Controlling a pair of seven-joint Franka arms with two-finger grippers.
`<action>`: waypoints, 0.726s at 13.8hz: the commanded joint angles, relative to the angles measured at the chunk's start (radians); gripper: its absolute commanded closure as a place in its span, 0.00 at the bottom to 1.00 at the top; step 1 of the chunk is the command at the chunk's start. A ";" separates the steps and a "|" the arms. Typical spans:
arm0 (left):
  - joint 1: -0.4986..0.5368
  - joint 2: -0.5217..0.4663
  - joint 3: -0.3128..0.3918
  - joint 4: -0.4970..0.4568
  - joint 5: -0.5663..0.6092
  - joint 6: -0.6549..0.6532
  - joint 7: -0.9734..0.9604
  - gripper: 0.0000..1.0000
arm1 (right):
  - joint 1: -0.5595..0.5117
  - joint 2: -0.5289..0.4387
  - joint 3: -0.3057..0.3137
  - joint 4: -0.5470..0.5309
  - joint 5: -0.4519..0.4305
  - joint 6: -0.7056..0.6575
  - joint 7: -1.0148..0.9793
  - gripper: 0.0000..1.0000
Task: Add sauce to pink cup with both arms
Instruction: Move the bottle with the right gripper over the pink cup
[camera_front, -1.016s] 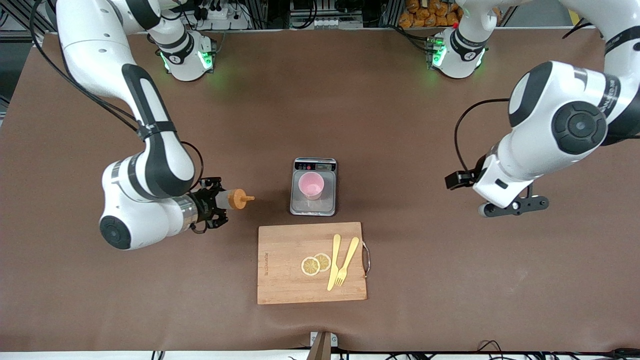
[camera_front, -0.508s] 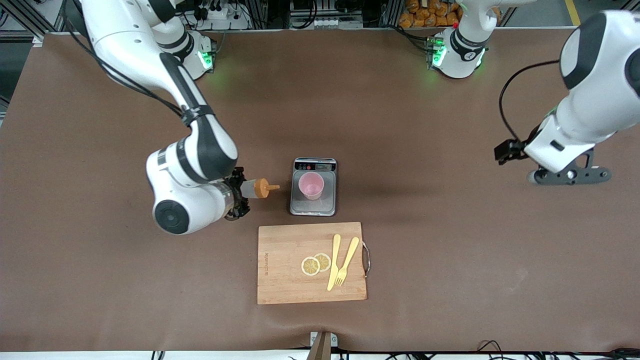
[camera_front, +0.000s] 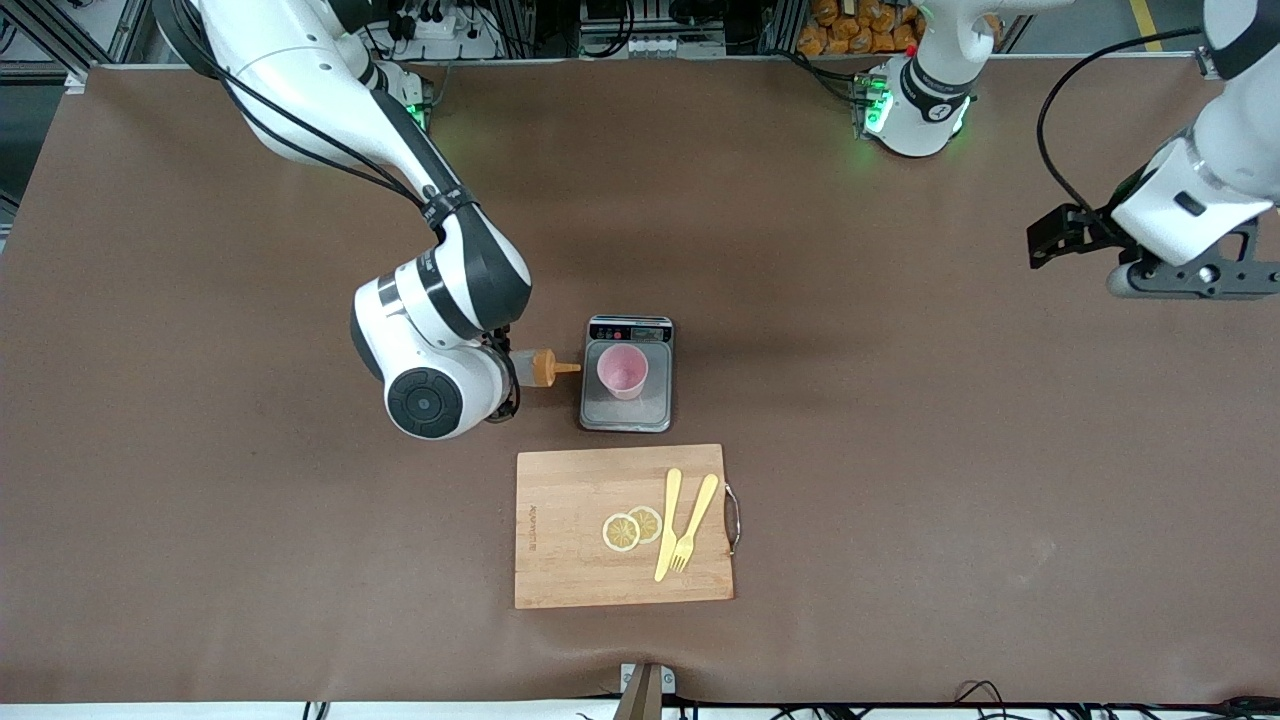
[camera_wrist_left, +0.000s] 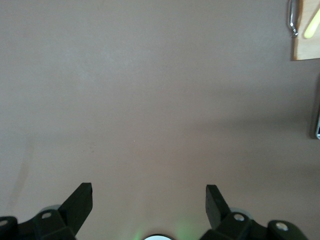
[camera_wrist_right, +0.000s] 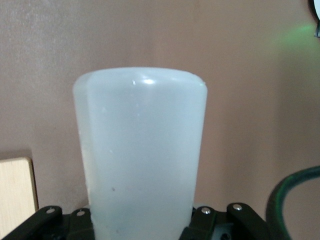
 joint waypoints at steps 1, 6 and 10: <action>-0.009 -0.006 0.012 0.051 -0.020 -0.040 0.015 0.00 | 0.025 -0.009 -0.005 -0.007 -0.061 -0.003 0.111 0.72; 0.004 -0.006 0.015 0.052 -0.057 -0.042 -0.002 0.00 | 0.028 -0.008 -0.006 -0.007 -0.087 -0.003 0.189 0.74; 0.005 -0.007 0.009 0.050 -0.057 -0.054 -0.034 0.00 | 0.056 -0.003 -0.006 -0.007 -0.112 -0.006 0.227 0.75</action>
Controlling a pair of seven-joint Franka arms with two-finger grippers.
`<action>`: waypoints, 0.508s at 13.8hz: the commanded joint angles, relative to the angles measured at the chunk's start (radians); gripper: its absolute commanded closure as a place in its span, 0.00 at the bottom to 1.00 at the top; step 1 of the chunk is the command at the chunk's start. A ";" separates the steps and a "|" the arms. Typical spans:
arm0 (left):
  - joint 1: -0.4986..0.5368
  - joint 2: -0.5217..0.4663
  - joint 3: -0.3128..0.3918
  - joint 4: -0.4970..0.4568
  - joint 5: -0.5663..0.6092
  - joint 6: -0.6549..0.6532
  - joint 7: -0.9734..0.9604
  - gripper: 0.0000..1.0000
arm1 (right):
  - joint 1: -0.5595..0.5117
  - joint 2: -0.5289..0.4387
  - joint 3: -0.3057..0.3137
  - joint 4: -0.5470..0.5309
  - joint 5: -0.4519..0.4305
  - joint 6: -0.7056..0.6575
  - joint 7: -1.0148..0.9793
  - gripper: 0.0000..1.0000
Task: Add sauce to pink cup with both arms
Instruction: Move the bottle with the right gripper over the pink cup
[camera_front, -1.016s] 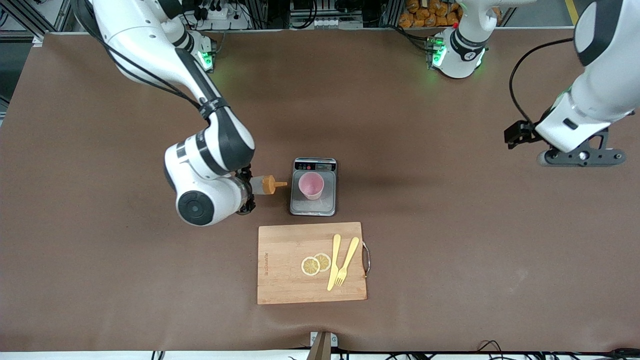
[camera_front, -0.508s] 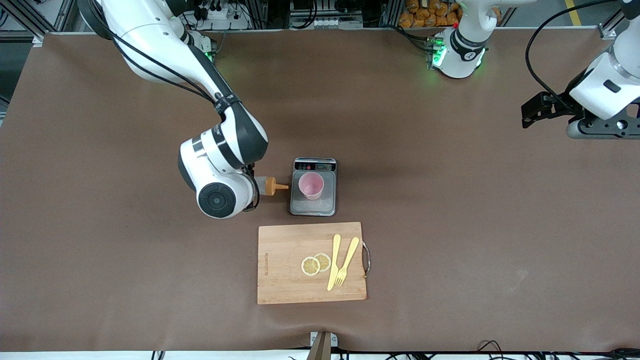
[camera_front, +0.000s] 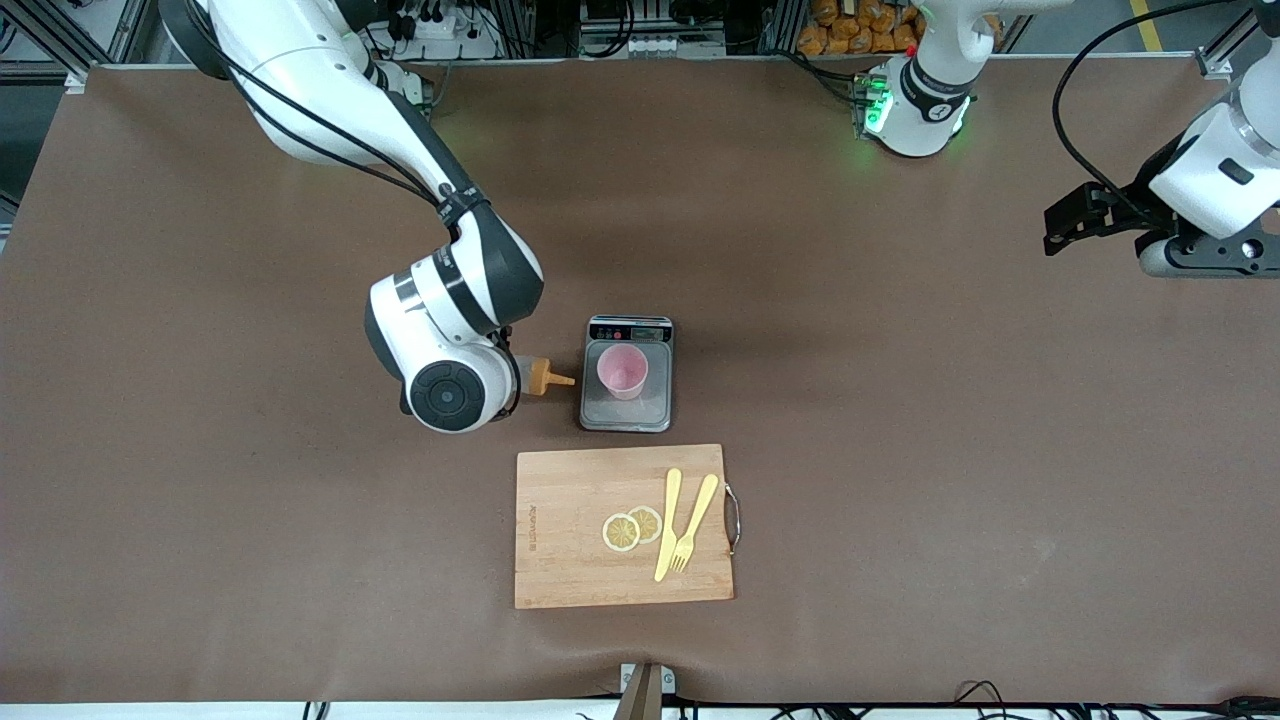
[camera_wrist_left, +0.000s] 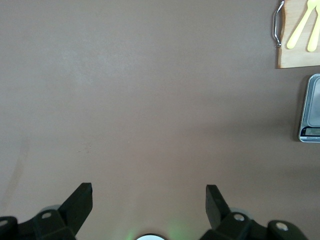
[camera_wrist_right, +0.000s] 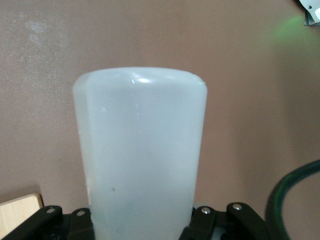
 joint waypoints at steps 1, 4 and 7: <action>0.002 -0.005 -0.001 0.010 -0.023 -0.032 -0.026 0.00 | 0.031 -0.007 -0.007 0.000 -0.032 -0.007 0.061 0.75; -0.002 -0.005 -0.007 0.007 -0.023 -0.032 -0.029 0.00 | 0.067 -0.004 -0.007 -0.002 -0.071 -0.011 0.075 0.80; 0.002 -0.001 -0.007 0.005 -0.023 -0.035 -0.037 0.00 | 0.077 -0.001 -0.005 -0.005 -0.082 -0.011 0.078 0.89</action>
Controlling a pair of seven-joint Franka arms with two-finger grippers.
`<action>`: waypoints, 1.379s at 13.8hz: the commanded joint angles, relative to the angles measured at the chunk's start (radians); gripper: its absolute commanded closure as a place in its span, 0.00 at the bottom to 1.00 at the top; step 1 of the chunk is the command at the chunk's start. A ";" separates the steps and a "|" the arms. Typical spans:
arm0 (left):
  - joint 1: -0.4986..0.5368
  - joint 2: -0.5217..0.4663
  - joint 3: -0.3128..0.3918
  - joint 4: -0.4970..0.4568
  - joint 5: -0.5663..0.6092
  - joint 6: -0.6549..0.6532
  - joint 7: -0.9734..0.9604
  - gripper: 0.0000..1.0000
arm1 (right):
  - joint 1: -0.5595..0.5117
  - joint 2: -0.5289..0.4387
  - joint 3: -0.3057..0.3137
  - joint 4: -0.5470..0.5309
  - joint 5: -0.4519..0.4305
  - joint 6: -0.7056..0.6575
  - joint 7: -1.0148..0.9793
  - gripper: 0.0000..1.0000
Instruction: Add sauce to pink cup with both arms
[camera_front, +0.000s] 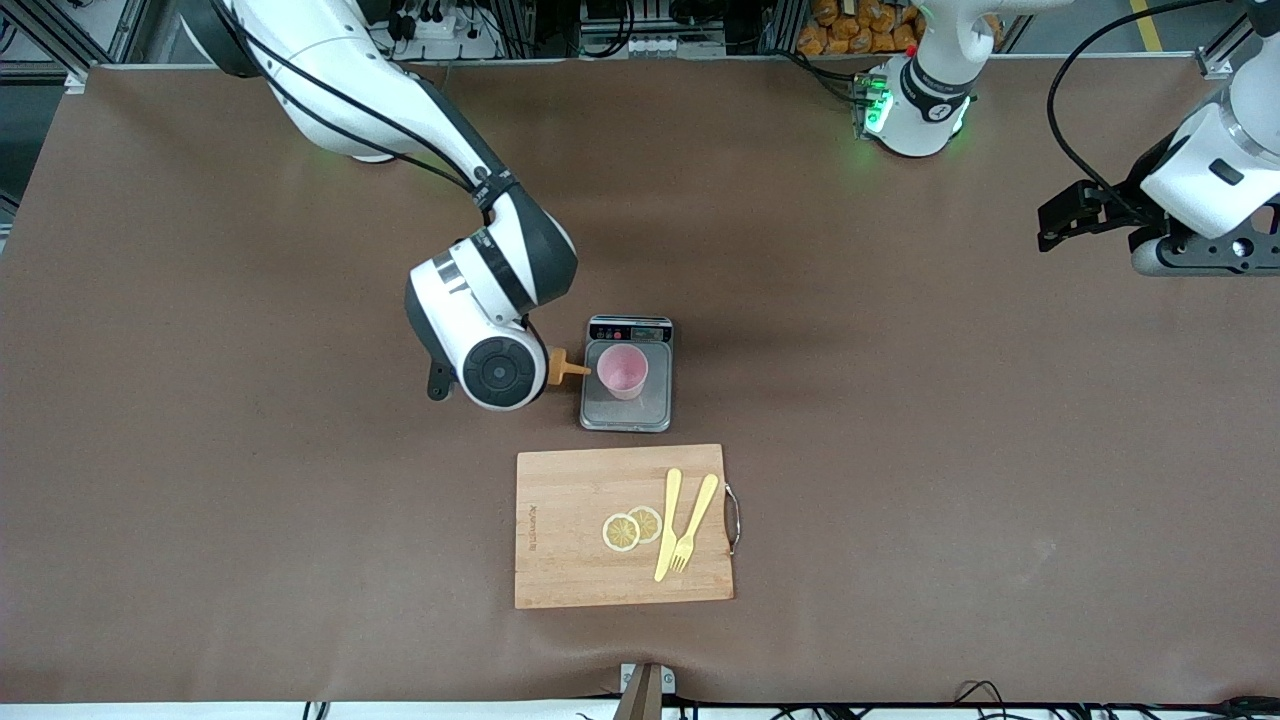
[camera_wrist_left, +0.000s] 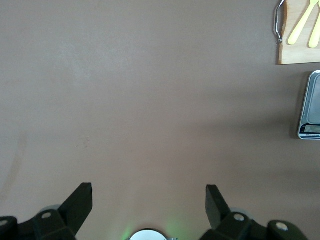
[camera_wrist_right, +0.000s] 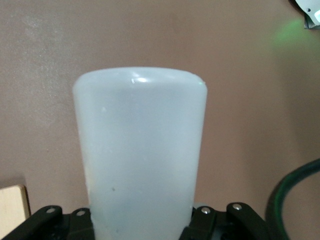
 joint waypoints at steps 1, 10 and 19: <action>0.003 0.001 0.000 0.005 -0.022 -0.017 -0.017 0.00 | 0.015 -0.008 -0.007 -0.002 -0.029 -0.011 0.024 0.95; 0.003 -0.001 0.000 0.005 -0.022 -0.037 -0.009 0.00 | 0.033 -0.004 -0.005 0.001 -0.058 -0.023 0.024 1.00; 0.004 -0.001 0.000 0.005 -0.022 -0.038 -0.006 0.00 | -0.053 -0.022 0.005 0.018 0.024 -0.023 -0.031 1.00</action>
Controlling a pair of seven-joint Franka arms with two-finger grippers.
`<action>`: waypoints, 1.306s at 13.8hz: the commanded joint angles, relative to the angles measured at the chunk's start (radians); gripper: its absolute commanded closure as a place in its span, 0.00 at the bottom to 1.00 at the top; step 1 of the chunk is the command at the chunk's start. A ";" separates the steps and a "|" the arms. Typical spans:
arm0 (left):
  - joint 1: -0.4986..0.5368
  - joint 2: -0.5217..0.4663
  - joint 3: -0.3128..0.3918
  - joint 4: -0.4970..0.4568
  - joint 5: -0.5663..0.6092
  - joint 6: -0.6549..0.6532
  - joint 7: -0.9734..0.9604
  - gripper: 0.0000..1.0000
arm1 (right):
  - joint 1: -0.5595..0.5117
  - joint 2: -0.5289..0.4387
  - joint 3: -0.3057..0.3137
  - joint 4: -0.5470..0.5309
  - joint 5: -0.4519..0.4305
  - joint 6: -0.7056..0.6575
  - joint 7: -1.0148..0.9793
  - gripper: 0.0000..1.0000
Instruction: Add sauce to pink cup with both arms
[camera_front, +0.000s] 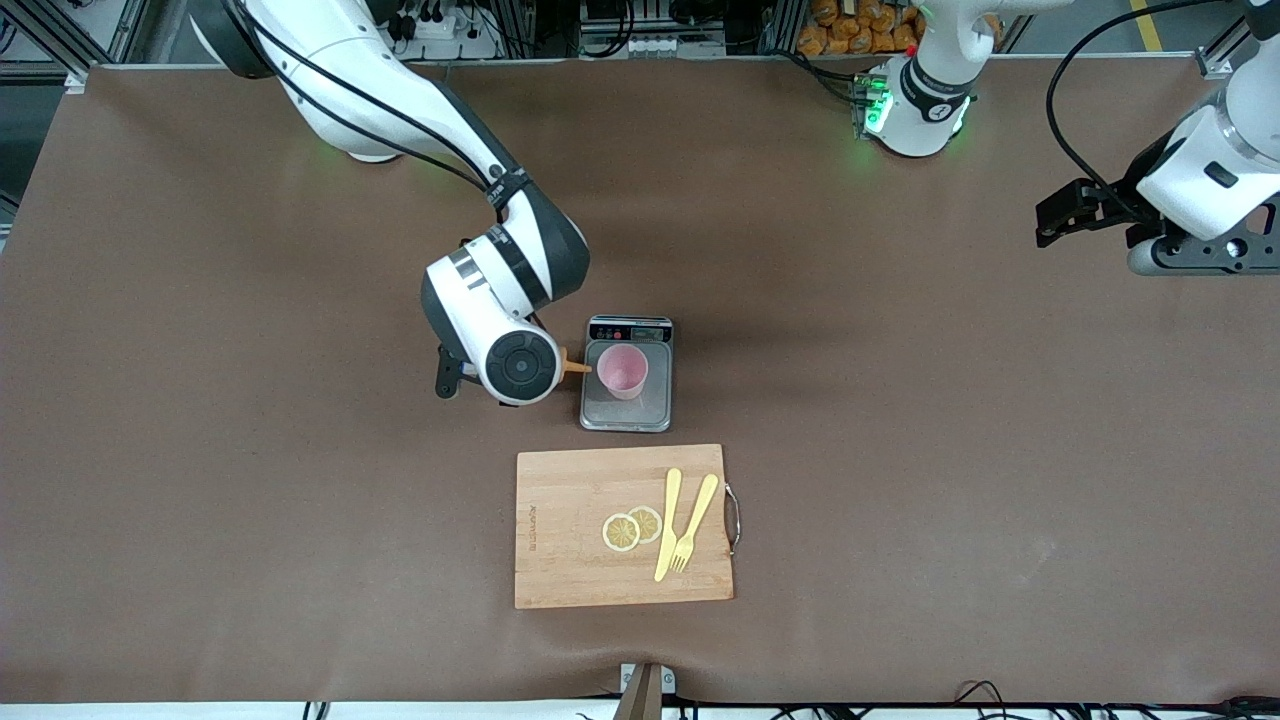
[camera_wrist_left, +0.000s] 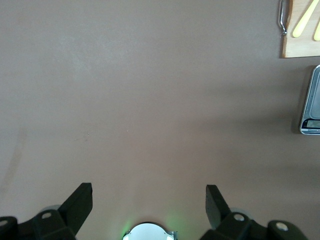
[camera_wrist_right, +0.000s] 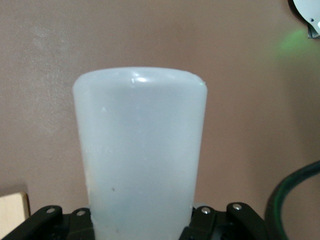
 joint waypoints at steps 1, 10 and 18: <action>0.004 -0.003 0.000 0.006 -0.022 -0.014 -0.003 0.00 | -0.077 -0.032 0.017 0.019 0.091 -0.016 -0.073 1.00; 0.004 -0.004 0.000 0.006 -0.022 -0.014 -0.002 0.00 | -0.443 -0.117 0.015 0.022 0.515 -0.137 -0.518 1.00; 0.004 -0.027 0.000 -0.006 -0.022 -0.018 0.001 0.00 | -0.764 -0.080 0.011 -0.015 0.790 -0.274 -0.931 1.00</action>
